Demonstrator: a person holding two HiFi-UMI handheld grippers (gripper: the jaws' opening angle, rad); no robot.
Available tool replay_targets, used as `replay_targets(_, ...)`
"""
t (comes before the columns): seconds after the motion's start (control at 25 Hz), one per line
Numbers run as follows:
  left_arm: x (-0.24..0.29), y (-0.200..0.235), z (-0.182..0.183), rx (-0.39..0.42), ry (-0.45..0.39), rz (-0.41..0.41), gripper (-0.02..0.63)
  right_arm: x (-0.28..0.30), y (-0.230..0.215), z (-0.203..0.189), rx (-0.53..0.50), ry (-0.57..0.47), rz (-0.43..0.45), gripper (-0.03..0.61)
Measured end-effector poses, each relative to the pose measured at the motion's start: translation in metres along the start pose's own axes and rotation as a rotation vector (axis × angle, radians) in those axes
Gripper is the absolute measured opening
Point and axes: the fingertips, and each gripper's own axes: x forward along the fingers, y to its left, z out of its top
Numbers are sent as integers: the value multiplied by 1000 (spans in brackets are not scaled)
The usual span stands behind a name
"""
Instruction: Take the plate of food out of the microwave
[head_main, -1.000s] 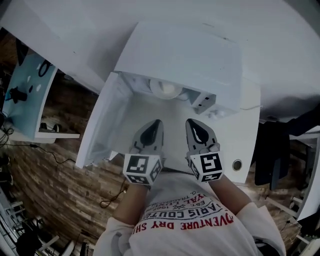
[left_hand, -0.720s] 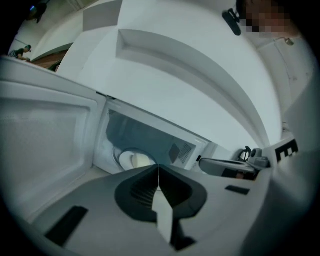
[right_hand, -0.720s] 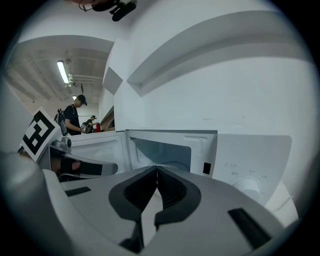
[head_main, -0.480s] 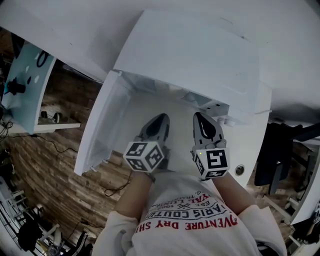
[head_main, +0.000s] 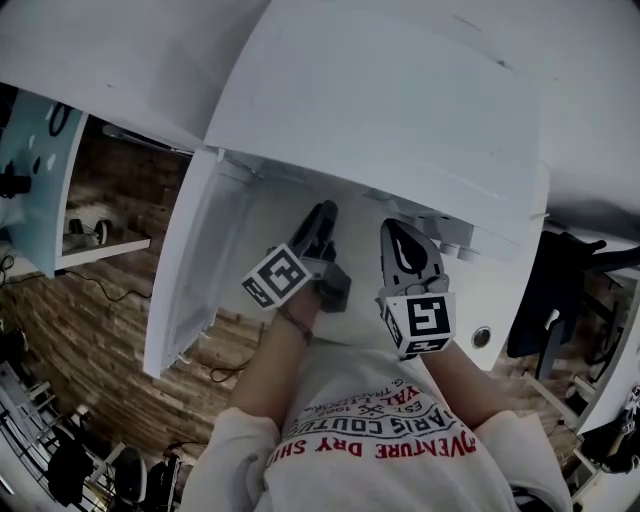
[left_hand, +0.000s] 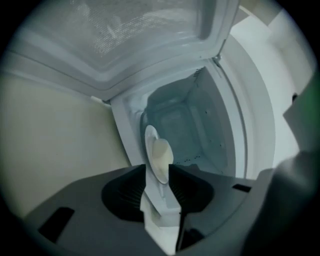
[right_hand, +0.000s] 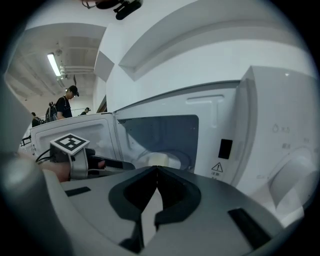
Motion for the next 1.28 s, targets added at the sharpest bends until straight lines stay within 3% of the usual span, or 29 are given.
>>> replay_targets(0.2, 18, 13, 9, -104, -9, 16, 124, 8, -3, -7, -12, 27, -9, 12)
replay_targets(0.4, 30, 13, 16, -139, 2, 15, 123, 8, -12, -11, -16, 44, -25, 12)
replay_targets(0.56, 33, 20, 15, -238, -3, 24, 54, 3, -13, -16, 5, 57, -14, 12)
replay_targets(0.64, 33, 22, 15, -277, -8, 12, 49, 0, -13, -17, 6, 57, -6, 12)
replay_targets(0.96, 28, 24, 18, -272, -21, 26, 33, -5, -9, -27, 18, 77, -1, 12)
replay_targets(1.28, 19, 11, 19, -260, -39, -31, 14, -11, -5, -28, 17, 77, 4, 12)
